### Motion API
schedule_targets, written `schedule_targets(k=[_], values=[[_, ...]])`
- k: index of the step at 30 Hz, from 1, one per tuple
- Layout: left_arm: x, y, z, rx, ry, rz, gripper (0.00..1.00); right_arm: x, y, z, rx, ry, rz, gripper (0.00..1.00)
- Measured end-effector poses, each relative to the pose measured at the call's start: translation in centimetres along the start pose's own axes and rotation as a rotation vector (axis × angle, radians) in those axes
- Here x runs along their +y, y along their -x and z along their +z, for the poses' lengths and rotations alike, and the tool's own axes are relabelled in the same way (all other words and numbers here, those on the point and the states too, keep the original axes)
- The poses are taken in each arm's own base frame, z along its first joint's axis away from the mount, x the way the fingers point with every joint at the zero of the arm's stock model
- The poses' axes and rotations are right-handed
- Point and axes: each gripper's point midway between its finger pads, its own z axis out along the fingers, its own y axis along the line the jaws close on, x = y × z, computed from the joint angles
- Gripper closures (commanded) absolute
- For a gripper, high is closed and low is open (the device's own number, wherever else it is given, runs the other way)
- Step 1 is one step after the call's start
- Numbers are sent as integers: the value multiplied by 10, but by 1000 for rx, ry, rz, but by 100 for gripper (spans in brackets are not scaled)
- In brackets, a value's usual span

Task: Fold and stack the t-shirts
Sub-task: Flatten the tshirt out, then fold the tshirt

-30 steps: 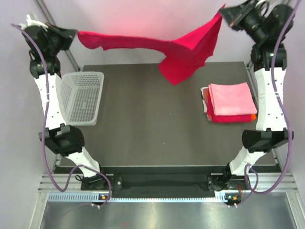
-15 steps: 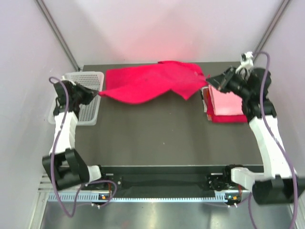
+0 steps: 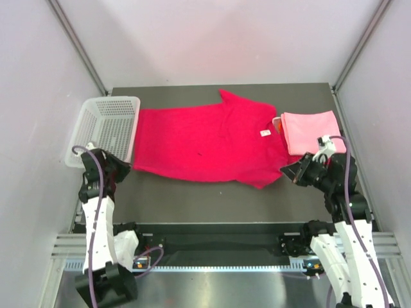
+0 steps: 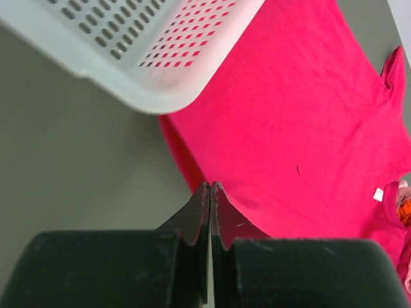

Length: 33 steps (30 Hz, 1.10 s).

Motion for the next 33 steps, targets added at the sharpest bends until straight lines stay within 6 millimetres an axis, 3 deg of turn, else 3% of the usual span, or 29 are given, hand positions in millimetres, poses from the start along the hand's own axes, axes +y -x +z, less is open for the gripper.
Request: schedule_targets(k=[4, 7, 13, 17, 24, 33], values=[[5, -1, -19, -63, 15, -32, 100, -5, -10, -10, 1, -28, -17, 100], [5, -2, -19, -65, 15, -74, 100, -13, -11, -6, 17, -63, -15, 100], [28, -28, 7, 54, 108, -155, 100, -38, -15, 26, 134, -169, 18, 100], [32, -27, 13, 54, 133, -172, 100, -43, -8, 51, 187, -217, -5, 100], [37, -20, 27, 54, 186, -216, 100, -40, 43, 97, 139, -277, -64, 100], [30, -7, 39, 25, 170, -264, 100, -38, 94, 137, 97, -315, -105, 100]])
